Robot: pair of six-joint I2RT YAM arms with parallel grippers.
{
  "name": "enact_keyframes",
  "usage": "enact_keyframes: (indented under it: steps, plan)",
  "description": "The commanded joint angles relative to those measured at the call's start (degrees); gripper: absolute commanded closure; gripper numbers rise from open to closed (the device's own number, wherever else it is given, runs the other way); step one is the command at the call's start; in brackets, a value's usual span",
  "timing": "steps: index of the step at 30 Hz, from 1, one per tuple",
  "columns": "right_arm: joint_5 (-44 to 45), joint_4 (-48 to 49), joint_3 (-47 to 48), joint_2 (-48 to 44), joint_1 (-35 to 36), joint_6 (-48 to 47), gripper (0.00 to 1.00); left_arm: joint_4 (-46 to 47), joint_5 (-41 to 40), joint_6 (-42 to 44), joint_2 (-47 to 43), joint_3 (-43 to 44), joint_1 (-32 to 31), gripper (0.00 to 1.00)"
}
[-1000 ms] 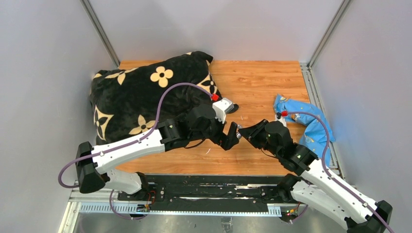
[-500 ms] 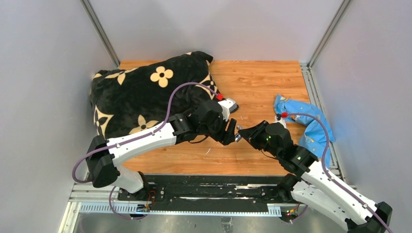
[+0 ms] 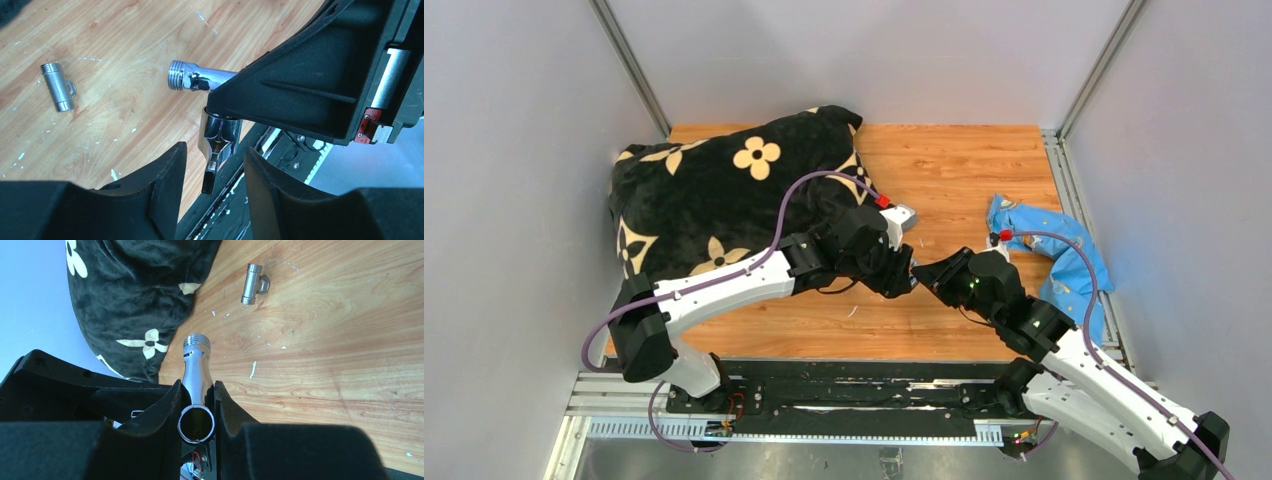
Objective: Install the water faucets
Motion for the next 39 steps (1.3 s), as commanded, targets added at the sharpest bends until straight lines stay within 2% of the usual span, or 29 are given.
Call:
enact_keyframes:
  steps: [1,9,17,20,24,28,29,32,33,36,37,38,39]
  plan:
    - [-0.05,2.13,-0.05,-0.68,0.69,-0.17,0.99,3.04,1.75,-1.25,-2.40,0.49,1.28,0.50]
    - [-0.41,2.97,-0.15,-0.43,0.67,-0.43,0.99,4.57,4.87,-2.59,-2.99,-0.79,2.64,0.61]
    - [-0.31,3.18,-0.14,-0.33,0.67,-0.47,0.99,1.67,6.81,-1.28,-0.88,1.24,2.65,0.55]
    - [-0.25,3.22,-0.14,-0.41,0.69,-0.43,0.99,2.39,6.62,-1.77,-1.01,0.50,2.64,0.67]
    - [-0.26,3.26,0.01,-0.33,0.67,-0.60,0.99,1.74,5.40,-1.41,-1.19,0.77,2.64,0.69]
    - [-0.36,3.36,0.06,-0.04,0.68,-0.70,0.99,1.56,5.25,-1.26,-1.26,0.94,2.64,0.83]
    - [-0.42,3.41,0.04,-0.06,0.62,-0.65,0.99,1.44,5.33,-1.19,-1.13,1.05,2.65,0.83]
    - [-0.43,3.61,0.06,0.10,0.68,-0.66,0.99,0.73,5.97,-0.77,-0.67,1.69,2.64,0.69]
    - [-0.47,3.69,0.13,0.23,0.69,-0.74,0.99,0.57,6.10,-0.66,-0.58,1.78,2.64,0.69]
    - [-0.43,3.75,0.05,0.12,0.65,-0.79,1.00,0.63,6.05,-0.65,-0.58,1.77,2.64,0.84]
    - [-0.45,3.71,0.01,0.04,0.69,-0.79,1.00,0.67,6.07,-0.58,-0.60,1.71,2.64,0.94]
    - [-0.47,3.73,0.02,-0.02,0.66,-0.76,0.99,0.58,5.96,-0.56,-0.61,1.78,2.64,0.99]
    - [-0.43,3.82,-0.10,-0.11,0.67,-0.85,0.99,0.62,6.02,-0.49,-0.63,1.79,2.64,1.00]
